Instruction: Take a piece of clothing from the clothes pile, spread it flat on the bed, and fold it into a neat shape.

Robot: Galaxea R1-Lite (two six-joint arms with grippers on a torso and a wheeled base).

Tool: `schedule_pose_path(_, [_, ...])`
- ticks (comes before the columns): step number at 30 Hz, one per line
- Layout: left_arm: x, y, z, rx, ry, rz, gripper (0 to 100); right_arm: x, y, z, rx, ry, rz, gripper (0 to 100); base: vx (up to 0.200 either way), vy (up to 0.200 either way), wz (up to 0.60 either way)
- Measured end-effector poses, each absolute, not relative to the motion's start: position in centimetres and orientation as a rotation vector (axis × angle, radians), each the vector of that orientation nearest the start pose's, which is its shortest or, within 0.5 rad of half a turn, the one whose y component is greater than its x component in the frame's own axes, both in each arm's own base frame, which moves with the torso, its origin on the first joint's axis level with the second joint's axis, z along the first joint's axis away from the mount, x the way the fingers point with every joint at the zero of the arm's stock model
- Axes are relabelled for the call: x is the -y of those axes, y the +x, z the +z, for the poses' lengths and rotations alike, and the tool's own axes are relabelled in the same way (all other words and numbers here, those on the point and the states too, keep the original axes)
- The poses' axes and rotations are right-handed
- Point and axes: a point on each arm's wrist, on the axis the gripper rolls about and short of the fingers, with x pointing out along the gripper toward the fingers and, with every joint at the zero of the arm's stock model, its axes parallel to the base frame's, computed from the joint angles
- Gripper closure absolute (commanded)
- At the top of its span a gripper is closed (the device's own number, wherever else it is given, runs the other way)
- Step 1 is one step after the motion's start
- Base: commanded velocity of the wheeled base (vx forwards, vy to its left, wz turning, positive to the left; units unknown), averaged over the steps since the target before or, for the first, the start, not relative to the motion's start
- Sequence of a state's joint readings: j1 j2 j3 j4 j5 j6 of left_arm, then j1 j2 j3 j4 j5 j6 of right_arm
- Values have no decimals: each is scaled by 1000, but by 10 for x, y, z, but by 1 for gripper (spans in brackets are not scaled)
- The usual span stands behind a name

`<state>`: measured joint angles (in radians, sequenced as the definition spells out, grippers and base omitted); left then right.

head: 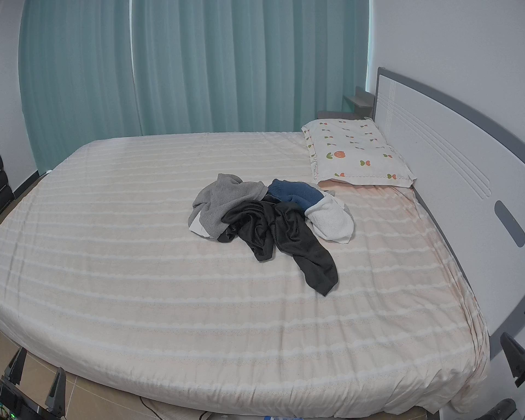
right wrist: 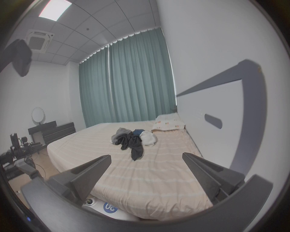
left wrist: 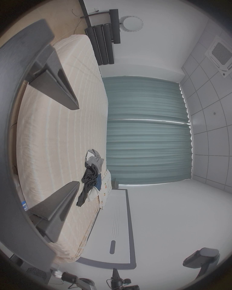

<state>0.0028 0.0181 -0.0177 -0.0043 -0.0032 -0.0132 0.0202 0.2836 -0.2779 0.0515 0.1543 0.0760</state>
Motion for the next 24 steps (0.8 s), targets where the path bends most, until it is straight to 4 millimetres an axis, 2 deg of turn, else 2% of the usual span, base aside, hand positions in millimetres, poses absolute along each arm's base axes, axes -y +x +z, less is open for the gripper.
schedule_pose_path(4, [0, -23, 81, 3, -13, 0, 0, -5, 15, 162, -156, 105, 210, 0, 0, 0, 0])
schedule_pose_path(11, [0, -23, 81, 4, -14, 0, 0, -11, 75, 168, -309, 134, 259, 0, 0, 0, 0])
schedule_pose_path(20, [0, -23, 81, 3, -13, 0, 0, -28, 158, 156, -486, 164, 273, 0, 0, 0, 0])
schedule_pose_path(24, [0, -23, 81, 4, -13, 0, 0, -41, 202, 145, -564, 213, 255, 0, 0, 0, 0])
